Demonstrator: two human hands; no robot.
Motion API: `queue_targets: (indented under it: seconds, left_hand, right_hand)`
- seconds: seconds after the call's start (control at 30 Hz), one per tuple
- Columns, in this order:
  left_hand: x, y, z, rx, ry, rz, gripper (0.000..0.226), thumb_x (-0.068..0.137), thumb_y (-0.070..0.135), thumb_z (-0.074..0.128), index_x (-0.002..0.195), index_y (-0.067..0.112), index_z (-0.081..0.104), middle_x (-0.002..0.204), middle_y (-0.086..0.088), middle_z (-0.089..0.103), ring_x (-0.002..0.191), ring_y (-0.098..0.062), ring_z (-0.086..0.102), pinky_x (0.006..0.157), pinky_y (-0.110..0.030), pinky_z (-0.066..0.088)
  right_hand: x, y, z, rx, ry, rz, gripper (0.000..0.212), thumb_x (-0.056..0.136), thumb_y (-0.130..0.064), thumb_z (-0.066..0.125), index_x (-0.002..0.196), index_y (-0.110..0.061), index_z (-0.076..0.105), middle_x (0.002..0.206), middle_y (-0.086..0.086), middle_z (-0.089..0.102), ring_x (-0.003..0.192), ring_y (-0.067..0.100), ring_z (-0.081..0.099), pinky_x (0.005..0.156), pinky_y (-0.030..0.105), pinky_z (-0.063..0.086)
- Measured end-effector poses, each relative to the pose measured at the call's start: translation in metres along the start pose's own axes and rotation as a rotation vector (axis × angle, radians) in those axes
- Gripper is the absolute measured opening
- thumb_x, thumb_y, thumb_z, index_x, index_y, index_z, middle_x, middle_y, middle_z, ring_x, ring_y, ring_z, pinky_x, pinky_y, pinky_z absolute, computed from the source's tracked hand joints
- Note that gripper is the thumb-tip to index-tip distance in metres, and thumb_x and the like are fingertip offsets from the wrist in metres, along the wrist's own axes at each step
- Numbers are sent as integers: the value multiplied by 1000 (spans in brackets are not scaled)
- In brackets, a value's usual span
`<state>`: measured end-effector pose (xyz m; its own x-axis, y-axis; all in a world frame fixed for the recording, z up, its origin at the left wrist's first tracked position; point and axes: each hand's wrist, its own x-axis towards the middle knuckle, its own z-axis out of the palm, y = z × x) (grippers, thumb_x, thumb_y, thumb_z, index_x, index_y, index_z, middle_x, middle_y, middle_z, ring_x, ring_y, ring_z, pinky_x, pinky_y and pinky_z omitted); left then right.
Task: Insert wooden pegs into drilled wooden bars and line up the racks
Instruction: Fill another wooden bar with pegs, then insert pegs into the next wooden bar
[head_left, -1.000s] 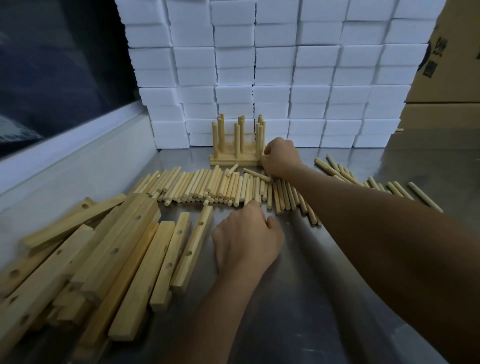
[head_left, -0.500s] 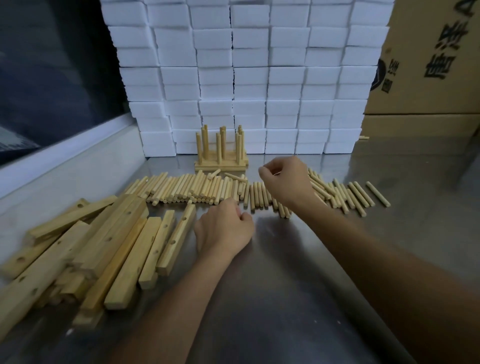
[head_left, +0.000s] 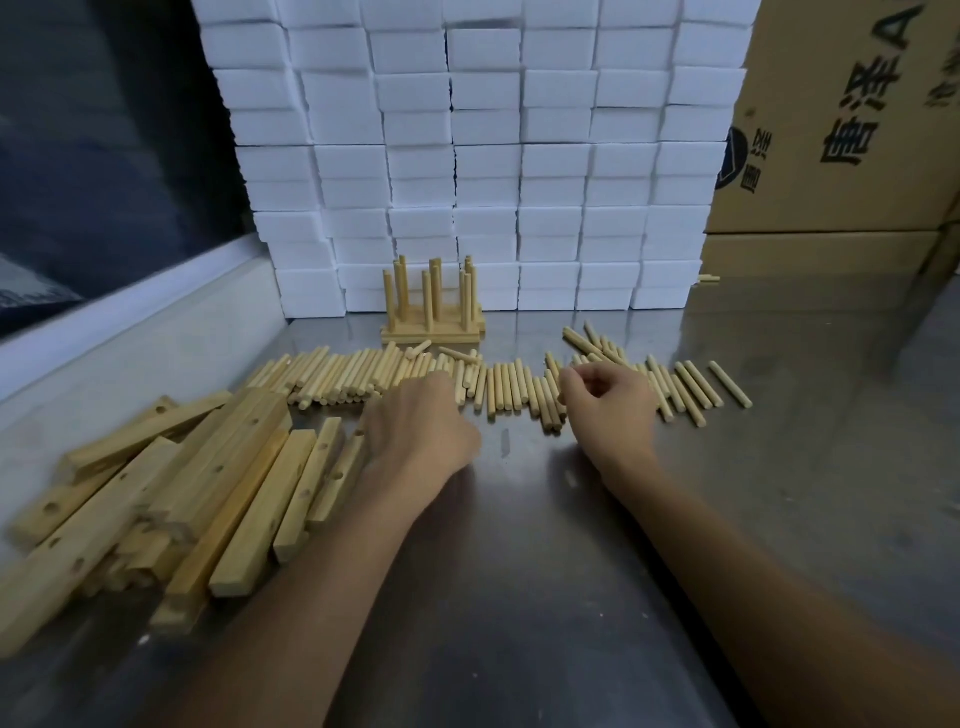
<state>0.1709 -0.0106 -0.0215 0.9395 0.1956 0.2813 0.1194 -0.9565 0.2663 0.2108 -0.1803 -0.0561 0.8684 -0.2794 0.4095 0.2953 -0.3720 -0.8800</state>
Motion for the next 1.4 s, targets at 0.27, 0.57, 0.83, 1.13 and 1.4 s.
queue_targets:
  seconds: [0.27, 0.57, 0.83, 1.13, 1.4]
  left_hand:
    - [8, -29, -21, 250, -59, -228, 18, 87, 26, 65, 92, 20, 49, 88, -4, 56, 90, -26, 50, 83, -42, 33]
    - [11, -14, -4, -240, -144, -97, 20, 91, 16, 63, 75, 20, 51, 76, 3, 54, 64, -15, 51, 59, -28, 42]
    - [3, 2, 0, -1339, -277, -284, 18, 99, 25, 58, 117, 25, 55, 97, -16, 67, 56, -24, 71, 53, -32, 57]
    - [3, -1, 21, -1790, -358, -291, 49, 88, -18, 45, 123, 12, 61, 102, -17, 62, 71, -22, 59, 61, -33, 53]
    - [1, 2, 26, -1796, -245, -285, 44, 82, -9, 68, 120, 10, 59, 82, -9, 73, 59, -17, 60, 42, -23, 43]
  right_hand:
    - [3, 1, -2, 77, 33, 97, 24, 92, -16, 62, 70, -13, 71, 66, 6, 68, 53, 6, 56, 55, 20, 50]
    - [-2, -3, -1, 7, -12, 26, 21, 94, -19, 62, 75, -19, 71, 65, 2, 67, 53, 6, 56, 53, 17, 50]
    - [-5, -4, 1, -35, -91, -60, 12, 95, -21, 62, 87, -22, 70, 60, -16, 65, 50, -1, 58, 48, 9, 44]
    - [-4, -3, 3, -28, -90, -56, 13, 95, -22, 63, 84, -23, 70, 62, -14, 67, 50, 1, 60, 48, 9, 45]
    - [-3, -1, 3, -19, -86, -51, 15, 95, -21, 63, 81, -23, 69, 61, -10, 68, 51, 2, 62, 49, 9, 46]
